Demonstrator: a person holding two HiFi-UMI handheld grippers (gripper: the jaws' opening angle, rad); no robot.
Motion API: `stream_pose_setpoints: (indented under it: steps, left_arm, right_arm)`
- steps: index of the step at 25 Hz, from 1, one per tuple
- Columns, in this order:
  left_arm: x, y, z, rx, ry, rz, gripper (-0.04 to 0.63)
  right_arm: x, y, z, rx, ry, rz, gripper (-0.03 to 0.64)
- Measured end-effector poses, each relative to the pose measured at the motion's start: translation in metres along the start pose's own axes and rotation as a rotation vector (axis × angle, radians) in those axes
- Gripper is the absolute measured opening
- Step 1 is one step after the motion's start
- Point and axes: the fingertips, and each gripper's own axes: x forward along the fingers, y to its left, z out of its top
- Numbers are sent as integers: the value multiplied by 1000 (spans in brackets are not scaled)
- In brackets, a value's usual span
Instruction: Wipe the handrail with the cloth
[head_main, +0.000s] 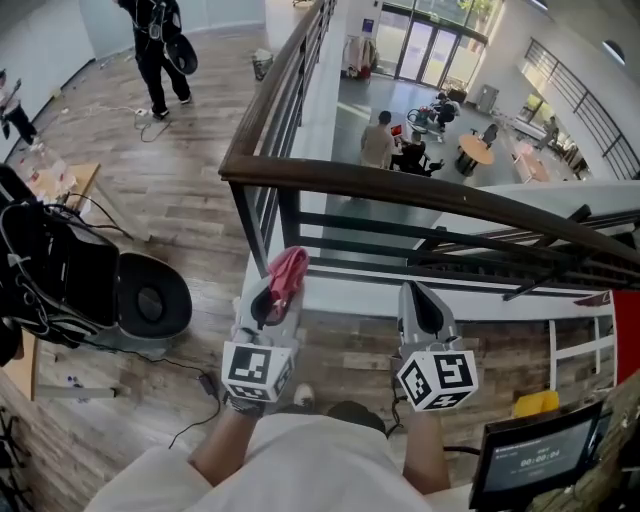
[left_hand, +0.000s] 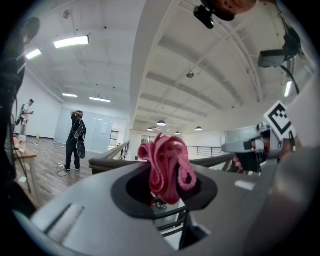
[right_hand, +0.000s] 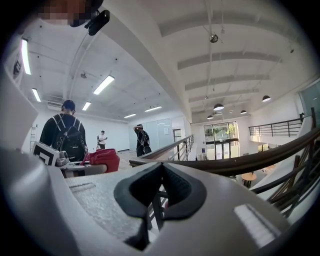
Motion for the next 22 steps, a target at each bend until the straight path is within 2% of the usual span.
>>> stream_pose_setpoints:
  steps: [8,18,22]
  left_arm:
    - [12,-1,-8,6,19,-13,118]
    - [40,6,-1,30,17,24,118]
    - [46,11,8,48,3,58,118]
  right_arm:
    - [10,-2,-4,-4,9,10,2]
    - [45,-18,1,-2,1,57,2]
    - [62,-23,9,40,-14,101,2]
